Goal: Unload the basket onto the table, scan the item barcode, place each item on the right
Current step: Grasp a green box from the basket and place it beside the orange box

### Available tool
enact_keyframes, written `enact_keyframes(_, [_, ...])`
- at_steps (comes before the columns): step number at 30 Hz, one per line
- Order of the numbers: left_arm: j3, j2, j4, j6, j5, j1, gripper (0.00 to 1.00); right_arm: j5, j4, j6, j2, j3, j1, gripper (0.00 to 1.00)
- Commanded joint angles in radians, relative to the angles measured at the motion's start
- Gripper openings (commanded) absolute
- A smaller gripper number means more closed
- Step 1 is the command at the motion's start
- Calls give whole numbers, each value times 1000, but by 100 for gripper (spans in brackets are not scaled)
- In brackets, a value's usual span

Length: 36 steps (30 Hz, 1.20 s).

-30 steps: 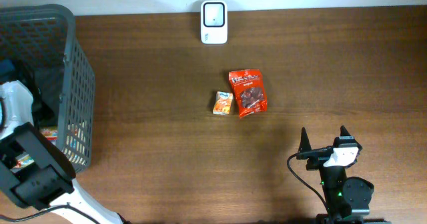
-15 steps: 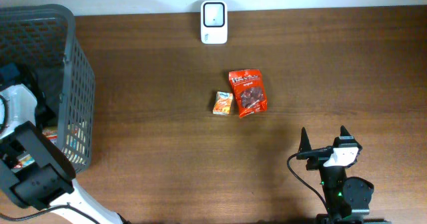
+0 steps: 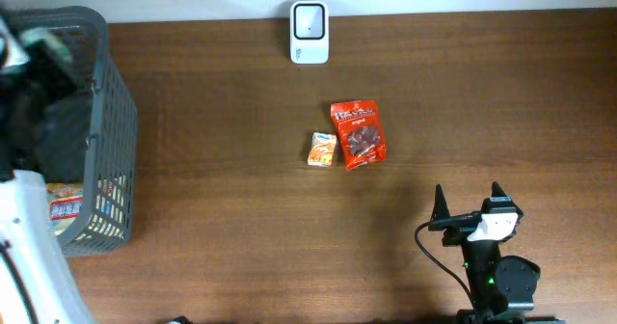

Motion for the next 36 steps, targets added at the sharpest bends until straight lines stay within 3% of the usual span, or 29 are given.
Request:
enact_keyframes(1, [-6,-2,-6,13,216,-240,0,-3,-1,-6,-6,-8,-6,99])
enact_keyframes(4, [-22,75,-6,13,150,-525,0,-3,-1,-6,-6,-8,-6,99])
enact_keyframes(7, [-22,222,-8,13,-90,-769,0,-3,-1,-6,-6,-8,-6,98])
enact_keyframes(11, [-22,434,-2,13,-418,-925,0,-3,-1,-6,-6,-8,-6,99])
enact_keyframes(14, [-22,587,32,12,-473,-948,0,-3,-1,-6,-6,-8,-6,99])
enact_keyframes(17, [-22,688,82,8,-445,-948,0,-3,-1,-6,-6,-8,-6,99])
enact_keyframes(19, [-22,713,96,7,-444,-948,53,-3,-1,-6,-6,-8,-6,99])
enact_keyframes(20, [-22,713,96,8,-445,-948,98,-3,-1,-6,-6,-8,-6,99])
enact_keyframes(22, [10,707,89,9,-449,-947,95,-3,-1,-6,-6,-8,-6,99])
enact_keyframes(23, [55,699,62,9,-449,-943,100,-3,-1,-6,-6,-8,-6,99])
enact_keyframes(27, [371,616,-117,9,-449,-890,99,-3,-1,-6,-6,-8,-6,99])
enact_keyframes(29, [596,531,-194,8,-478,-767,99,-3,-1,-6,-6,-8,-6,98])
enact_keyframes(32, [689,462,-217,-16,-476,-620,99,-3,-1,-6,-6,-8,-6,99])
enact_keyframes(34, [698,381,-282,-190,-590,-409,99,-3,-1,-6,-6,-8,-6,99])
enact_keyframes(36, [698,364,-338,-313,-676,-285,99,-3,-1,-6,-6,-8,-6,99])
